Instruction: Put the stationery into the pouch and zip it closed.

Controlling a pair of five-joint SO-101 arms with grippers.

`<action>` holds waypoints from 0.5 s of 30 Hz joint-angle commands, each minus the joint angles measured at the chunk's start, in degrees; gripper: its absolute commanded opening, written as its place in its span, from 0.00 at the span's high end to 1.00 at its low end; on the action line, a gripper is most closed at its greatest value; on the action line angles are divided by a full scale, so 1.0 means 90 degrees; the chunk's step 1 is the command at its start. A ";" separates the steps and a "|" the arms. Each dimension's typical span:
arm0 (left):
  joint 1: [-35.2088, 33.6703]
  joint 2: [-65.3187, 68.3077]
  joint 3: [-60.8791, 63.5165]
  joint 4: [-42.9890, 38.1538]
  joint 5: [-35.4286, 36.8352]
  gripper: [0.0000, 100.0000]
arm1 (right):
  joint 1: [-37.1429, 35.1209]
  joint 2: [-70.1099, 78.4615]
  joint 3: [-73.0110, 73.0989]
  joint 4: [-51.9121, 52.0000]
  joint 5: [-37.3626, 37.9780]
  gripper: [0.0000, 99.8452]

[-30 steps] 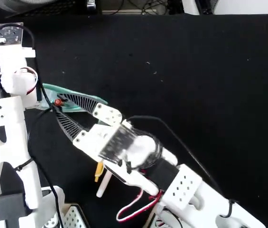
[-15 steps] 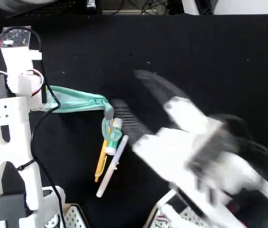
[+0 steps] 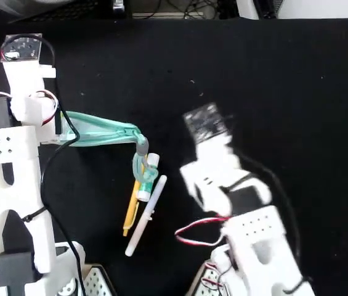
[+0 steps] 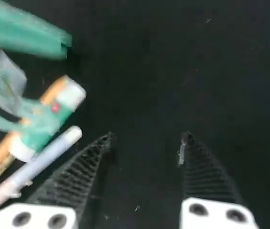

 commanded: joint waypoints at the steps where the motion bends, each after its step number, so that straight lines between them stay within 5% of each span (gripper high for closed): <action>1: 0.0063 -0.0107 -0.0083 -0.0059 0.0010 0.97 | -0.0684 0.0503 0.0747 -0.1114 0.0195 0.79; 15: 0.0015 -0.0107 0.0181 -0.0068 0.0010 0.97 | -0.0371 0.3521 -0.0532 -0.1768 0.0244 0.79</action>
